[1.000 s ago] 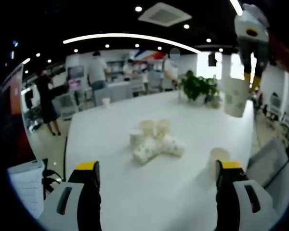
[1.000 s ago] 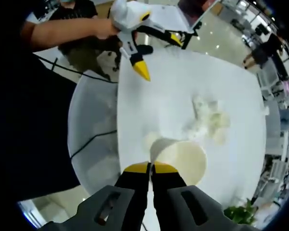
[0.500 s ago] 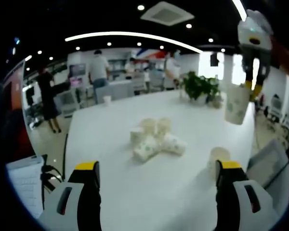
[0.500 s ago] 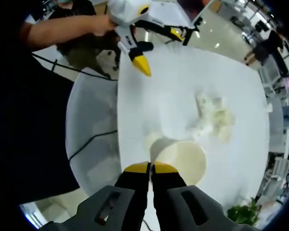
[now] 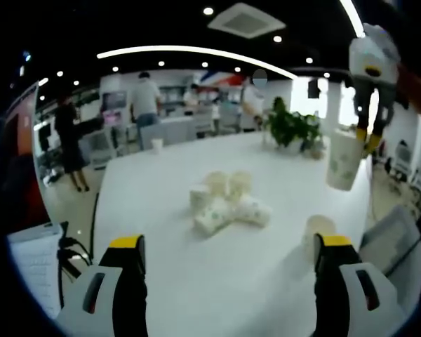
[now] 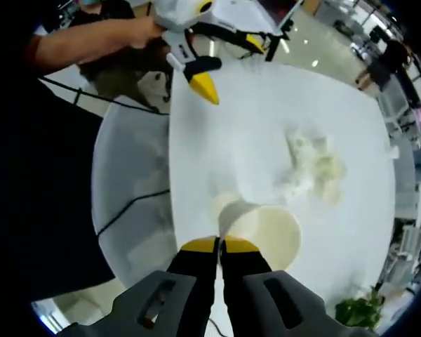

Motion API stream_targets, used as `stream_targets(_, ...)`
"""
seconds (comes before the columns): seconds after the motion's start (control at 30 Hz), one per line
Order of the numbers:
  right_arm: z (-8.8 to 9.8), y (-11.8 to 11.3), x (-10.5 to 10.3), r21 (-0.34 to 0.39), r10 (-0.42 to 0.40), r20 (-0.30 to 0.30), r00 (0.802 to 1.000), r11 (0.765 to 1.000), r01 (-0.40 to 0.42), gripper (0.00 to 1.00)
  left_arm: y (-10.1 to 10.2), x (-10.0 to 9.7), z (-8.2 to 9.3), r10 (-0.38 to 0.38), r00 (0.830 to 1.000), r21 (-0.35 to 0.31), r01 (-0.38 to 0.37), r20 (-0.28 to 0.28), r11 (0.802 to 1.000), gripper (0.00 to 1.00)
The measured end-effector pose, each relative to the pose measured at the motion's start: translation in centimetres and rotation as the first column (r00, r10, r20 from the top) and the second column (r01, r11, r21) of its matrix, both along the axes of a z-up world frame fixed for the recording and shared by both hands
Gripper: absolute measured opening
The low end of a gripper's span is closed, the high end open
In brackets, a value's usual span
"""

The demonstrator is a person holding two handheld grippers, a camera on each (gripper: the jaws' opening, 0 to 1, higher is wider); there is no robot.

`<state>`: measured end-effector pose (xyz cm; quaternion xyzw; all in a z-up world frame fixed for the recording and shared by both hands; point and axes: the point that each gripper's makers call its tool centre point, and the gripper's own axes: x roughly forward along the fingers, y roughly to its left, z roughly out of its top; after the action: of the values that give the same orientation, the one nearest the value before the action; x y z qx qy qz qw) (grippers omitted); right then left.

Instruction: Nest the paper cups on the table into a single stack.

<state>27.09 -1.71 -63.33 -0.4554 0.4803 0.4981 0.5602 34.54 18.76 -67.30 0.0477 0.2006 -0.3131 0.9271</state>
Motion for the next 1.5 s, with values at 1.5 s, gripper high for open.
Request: stream_targets(1.5,-4.7,0.3,-0.7,-0.001,-0.038,-0.010,0.999,0.999,0.038,0.00,-0.8,-0.9,-1.2,-0.032,0.999,0.017,0.032,-0.008,0.999,0.99)
